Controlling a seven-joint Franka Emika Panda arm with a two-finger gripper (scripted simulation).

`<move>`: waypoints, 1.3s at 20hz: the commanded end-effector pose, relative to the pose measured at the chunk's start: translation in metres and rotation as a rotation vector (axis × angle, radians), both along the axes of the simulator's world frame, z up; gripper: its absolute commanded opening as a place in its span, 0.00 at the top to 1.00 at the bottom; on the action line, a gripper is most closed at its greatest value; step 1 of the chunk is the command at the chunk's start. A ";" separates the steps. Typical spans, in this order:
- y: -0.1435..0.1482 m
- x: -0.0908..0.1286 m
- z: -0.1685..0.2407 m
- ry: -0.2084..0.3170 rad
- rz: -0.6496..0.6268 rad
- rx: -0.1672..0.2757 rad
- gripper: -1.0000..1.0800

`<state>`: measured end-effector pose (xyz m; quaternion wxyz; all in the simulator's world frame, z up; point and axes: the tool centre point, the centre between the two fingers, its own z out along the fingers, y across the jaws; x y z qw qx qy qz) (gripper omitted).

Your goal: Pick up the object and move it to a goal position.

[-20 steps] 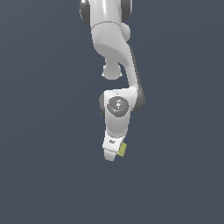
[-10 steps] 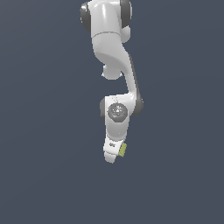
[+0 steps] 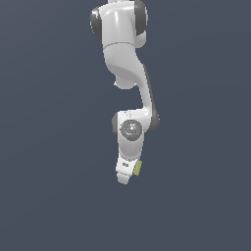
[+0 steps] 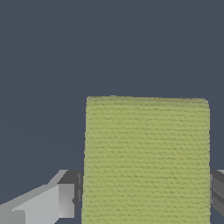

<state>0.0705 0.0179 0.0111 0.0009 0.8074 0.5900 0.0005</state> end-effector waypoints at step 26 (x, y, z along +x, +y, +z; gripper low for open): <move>-0.046 0.007 0.107 0.001 0.002 0.001 1.00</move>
